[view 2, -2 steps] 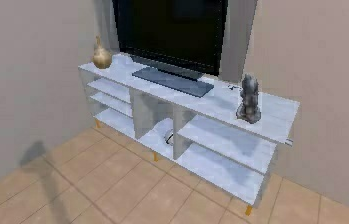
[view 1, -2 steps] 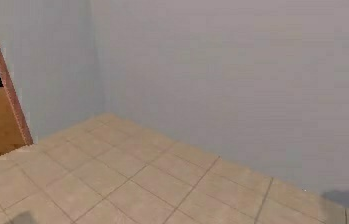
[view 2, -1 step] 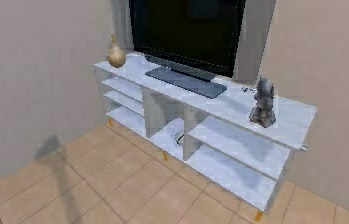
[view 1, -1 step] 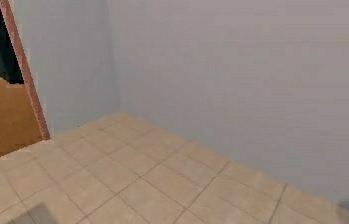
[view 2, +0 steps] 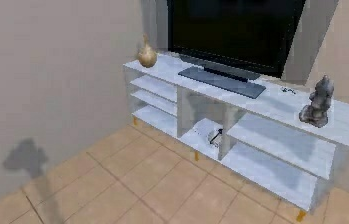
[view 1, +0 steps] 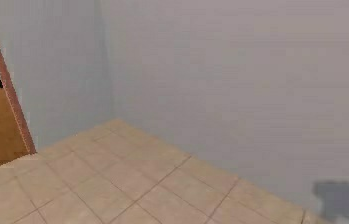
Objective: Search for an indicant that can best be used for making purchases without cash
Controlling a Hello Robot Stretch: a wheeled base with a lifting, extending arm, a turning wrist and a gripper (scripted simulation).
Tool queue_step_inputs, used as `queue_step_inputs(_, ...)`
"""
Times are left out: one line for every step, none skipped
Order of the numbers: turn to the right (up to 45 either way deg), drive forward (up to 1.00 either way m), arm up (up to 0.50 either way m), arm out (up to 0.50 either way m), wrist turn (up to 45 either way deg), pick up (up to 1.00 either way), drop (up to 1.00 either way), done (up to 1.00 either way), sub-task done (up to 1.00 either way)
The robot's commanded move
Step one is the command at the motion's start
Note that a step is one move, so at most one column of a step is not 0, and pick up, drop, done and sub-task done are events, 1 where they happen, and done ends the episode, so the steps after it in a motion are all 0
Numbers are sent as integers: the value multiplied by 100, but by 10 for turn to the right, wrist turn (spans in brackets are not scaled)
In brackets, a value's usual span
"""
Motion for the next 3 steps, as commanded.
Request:
queue_step_inputs(-450, 0, 0, 0, 0, 0, 0, 0, 0)
queue_step_inputs(-30, 0, 0, 0, 0, 0, 0, 0, 0)
queue_step_inputs(0, 100, 0, 0, 0, 0, 0, 0, 0)
